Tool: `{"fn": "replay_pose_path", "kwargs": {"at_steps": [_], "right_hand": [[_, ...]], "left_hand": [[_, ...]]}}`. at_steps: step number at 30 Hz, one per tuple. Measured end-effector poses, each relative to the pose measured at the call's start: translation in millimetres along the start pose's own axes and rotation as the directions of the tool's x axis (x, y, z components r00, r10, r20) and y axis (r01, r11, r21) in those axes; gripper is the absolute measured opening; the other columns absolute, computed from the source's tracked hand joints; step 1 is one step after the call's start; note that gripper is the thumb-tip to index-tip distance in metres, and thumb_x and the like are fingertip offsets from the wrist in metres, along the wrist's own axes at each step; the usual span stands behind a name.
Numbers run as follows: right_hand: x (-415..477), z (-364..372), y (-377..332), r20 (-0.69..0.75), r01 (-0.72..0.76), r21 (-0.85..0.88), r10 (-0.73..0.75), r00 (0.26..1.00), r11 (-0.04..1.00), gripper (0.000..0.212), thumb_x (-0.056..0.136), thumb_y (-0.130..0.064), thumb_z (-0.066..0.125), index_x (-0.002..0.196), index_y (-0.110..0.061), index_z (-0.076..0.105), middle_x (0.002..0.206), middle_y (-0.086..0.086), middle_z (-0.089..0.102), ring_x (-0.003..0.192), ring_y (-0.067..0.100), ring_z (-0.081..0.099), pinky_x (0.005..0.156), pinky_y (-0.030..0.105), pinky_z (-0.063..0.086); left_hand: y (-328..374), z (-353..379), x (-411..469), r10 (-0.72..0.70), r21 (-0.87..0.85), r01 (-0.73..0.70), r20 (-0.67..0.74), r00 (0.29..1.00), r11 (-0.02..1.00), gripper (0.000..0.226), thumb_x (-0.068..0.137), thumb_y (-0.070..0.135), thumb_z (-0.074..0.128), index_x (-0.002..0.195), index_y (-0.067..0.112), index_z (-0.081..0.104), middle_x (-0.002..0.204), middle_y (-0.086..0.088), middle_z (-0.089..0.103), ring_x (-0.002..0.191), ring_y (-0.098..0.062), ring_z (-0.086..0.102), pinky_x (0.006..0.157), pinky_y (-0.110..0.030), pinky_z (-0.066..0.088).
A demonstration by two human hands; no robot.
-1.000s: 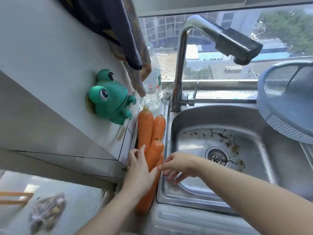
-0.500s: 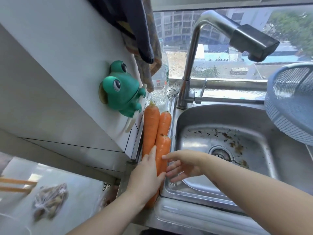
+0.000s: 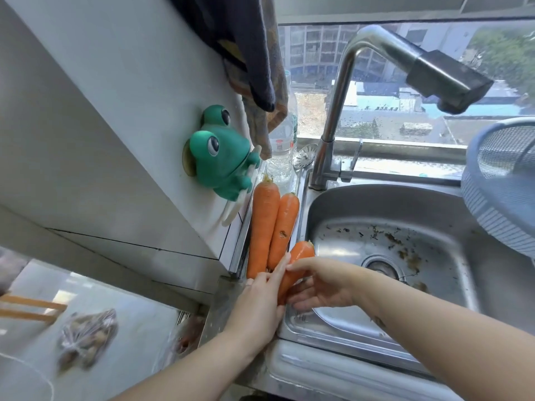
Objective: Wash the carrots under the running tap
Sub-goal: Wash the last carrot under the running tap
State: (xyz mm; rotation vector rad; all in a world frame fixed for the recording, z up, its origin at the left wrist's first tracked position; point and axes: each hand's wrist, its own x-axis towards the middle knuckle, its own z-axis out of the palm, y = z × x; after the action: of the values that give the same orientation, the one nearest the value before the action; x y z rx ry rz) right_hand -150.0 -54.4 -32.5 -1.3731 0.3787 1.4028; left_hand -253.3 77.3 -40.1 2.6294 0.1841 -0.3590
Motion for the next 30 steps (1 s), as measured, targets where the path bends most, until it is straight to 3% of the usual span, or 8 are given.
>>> {"fn": "replay_pose_path", "kwargs": {"at_steps": [5, 8, 10, 13, 15, 19, 24, 30], "right_hand": [[-16.8, -4.4, -1.1, -0.018, 0.1, 0.037, -0.099, 0.995, 0.994, 0.045, 0.082, -0.044, 0.067, 0.108, -0.007, 0.064, 0.105, 0.013, 0.065, 0.098, 0.026, 0.062, 0.087, 0.041, 0.054], [-27.5, -6.4, -11.2, -0.052, 0.231, 0.21, -0.225, 0.973, 0.95, 0.052, 0.077, -0.049, 0.071, 0.112, -0.011, 0.066, 0.109, 0.013, 0.069, 0.105, 0.027, 0.065, 0.088, 0.045, 0.053], [-31.4, -6.9, -21.2, -0.128, 0.346, 0.331, -0.322, 0.938, 0.878, 0.043, 0.08, -0.043, 0.069, 0.108, -0.01, 0.067, 0.102, 0.011, 0.073, 0.092, 0.022, 0.07, 0.077, 0.038, 0.055], [-36.6, -17.8, -31.1, -0.369, 0.569, 0.256, -0.465, 0.805, 0.781, 0.024, 0.082, -0.027, 0.071, 0.095, -0.009, 0.062, 0.082, 0.008, 0.067, 0.067, 0.016, 0.065, 0.056, 0.023, 0.052], [-38.1, -34.6, -30.8, -0.493, 0.635, 0.081, -0.522, 0.696, 0.769, 0.022, 0.081, -0.022, 0.073, 0.093, -0.012, 0.058, 0.078, 0.005, 0.059, 0.064, 0.014, 0.058, 0.057, 0.024, 0.047], [-39.5, -58.1, -25.8, -0.594, 0.58, -0.17, -0.553, 0.585, 0.797, 0.036, 0.078, -0.026, 0.076, 0.104, -0.012, 0.055, 0.087, 0.003, 0.062, 0.075, 0.016, 0.059, 0.064, 0.027, 0.042], [-34.9, -65.3, -21.0, -0.61, 0.552, -0.245, -0.569, 0.551, 0.797, 0.036, 0.076, -0.027, 0.078, 0.1, -0.014, 0.055, 0.089, 0.002, 0.063, 0.08, 0.016, 0.061, 0.064, 0.026, 0.042], [-28.6, -71.3, -20.5, -0.606, 0.547, -0.213, -0.548, 0.576, 0.81, 0.037, 0.075, -0.027, 0.079, 0.101, -0.014, 0.056, 0.086, -0.001, 0.063, 0.077, 0.012, 0.06, 0.065, 0.026, 0.042]], "left_hand": [[15.3, -16.8, 8.7, 0.056, -0.083, -0.06, -0.052, 0.997, 0.995, 0.092, 0.09, 0.025, 0.061, 0.147, 0.05, -0.007, 0.127, 0.008, 0.049, 0.116, -0.016, 0.046, 0.101, -0.03, 0.039], [36.8, -27.6, 29.1, 0.136, -0.085, -0.148, -0.136, 0.981, 0.985, 0.088, 0.085, 0.021, 0.065, 0.15, 0.041, 0.009, 0.123, 0.005, 0.051, 0.115, -0.019, 0.048, 0.098, -0.035, 0.042], [54.9, -31.9, 43.6, 0.189, -0.126, -0.209, -0.154, 0.97, 0.97, 0.081, 0.082, 0.017, 0.067, 0.148, 0.031, 0.022, 0.122, 0.002, 0.051, 0.115, -0.019, 0.049, 0.099, -0.035, 0.041], [66.2, -40.5, 58.6, 0.282, -0.364, -0.296, -0.092, 0.955, 0.883, 0.056, 0.082, 0.016, 0.066, 0.133, 0.027, 0.044, 0.119, 0.007, 0.05, 0.113, -0.008, 0.05, 0.101, -0.025, 0.042], [54.8, -42.9, 68.5, 0.221, -0.392, -0.26, -0.142, 0.965, 0.882, 0.048, 0.086, 0.021, 0.063, 0.133, 0.025, 0.05, 0.126, 0.009, 0.045, 0.119, -0.005, 0.046, 0.106, -0.02, 0.036], [29.7, -27.8, 84.8, -0.078, -0.029, 0.074, -0.212, 0.974, 0.997, 0.061, 0.091, 0.035, 0.055, 0.146, 0.022, 0.031, 0.152, -0.005, 0.018, 0.136, -0.026, 0.033, 0.111, -0.036, 0.031], [29.3, -6.9, 99.2, -0.067, 0.32, 0.139, -0.226, 0.972, 0.937, 0.074, 0.094, 0.046, 0.047, 0.152, 0.017, 0.01, 0.156, -0.016, -0.009, 0.146, -0.035, -0.002, 0.118, -0.045, 0.01], [24.0, -1.6, 124.4, -0.112, 0.392, 0.217, -0.274, 0.955, 0.894, 0.082, 0.089, 0.056, 0.047, 0.151, 0.016, 0.014, 0.155, -0.019, -0.019, 0.145, -0.041, -0.007, 0.117, -0.048, 0.013]]}}
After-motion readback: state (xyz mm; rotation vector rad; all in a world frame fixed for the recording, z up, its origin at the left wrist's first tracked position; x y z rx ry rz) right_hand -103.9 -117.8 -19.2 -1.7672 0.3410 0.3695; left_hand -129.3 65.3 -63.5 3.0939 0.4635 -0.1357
